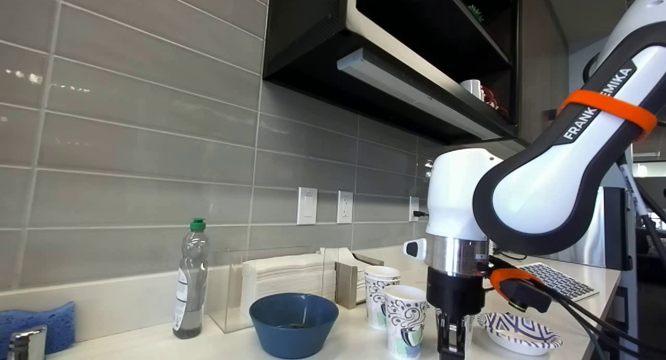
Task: Swap the places of the spoons on the cups
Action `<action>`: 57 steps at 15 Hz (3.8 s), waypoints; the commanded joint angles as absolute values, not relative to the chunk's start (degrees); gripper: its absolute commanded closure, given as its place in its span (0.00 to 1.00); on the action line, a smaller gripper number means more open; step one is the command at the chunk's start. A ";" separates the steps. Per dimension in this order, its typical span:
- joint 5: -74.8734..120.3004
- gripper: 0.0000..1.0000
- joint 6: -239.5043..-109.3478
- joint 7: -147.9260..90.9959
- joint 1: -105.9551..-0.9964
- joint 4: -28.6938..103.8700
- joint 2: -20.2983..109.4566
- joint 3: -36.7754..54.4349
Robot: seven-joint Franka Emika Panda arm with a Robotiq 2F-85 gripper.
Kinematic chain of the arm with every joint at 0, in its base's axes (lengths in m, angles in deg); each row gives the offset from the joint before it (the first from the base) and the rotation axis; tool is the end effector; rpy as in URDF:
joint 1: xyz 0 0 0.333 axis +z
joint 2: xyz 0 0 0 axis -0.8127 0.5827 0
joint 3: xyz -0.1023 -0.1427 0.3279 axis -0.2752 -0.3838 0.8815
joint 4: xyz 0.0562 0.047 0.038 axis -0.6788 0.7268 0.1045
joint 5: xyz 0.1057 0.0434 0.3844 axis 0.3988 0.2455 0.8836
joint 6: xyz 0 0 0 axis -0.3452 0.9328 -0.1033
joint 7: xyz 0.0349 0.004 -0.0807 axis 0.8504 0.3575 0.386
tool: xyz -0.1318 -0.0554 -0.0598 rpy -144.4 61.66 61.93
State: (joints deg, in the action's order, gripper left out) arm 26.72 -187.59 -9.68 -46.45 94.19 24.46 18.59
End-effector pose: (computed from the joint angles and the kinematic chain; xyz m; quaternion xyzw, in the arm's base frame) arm 0.4309 0.1048 0.2820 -0.9722 -0.2333 -0.0206 0.0018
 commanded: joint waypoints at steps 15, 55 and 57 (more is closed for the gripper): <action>16.12 0.97 -169.17 -16.13 -46.70 88.52 10.90 20.48; 22.05 0.97 -168.11 -11.64 -51.24 64.93 32.94 15.28; 22.07 0.97 -168.19 -11.66 -51.32 64.59 33.42 15.22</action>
State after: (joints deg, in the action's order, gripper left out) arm 21.21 -168.29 -11.84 -50.73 66.58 31.68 15.08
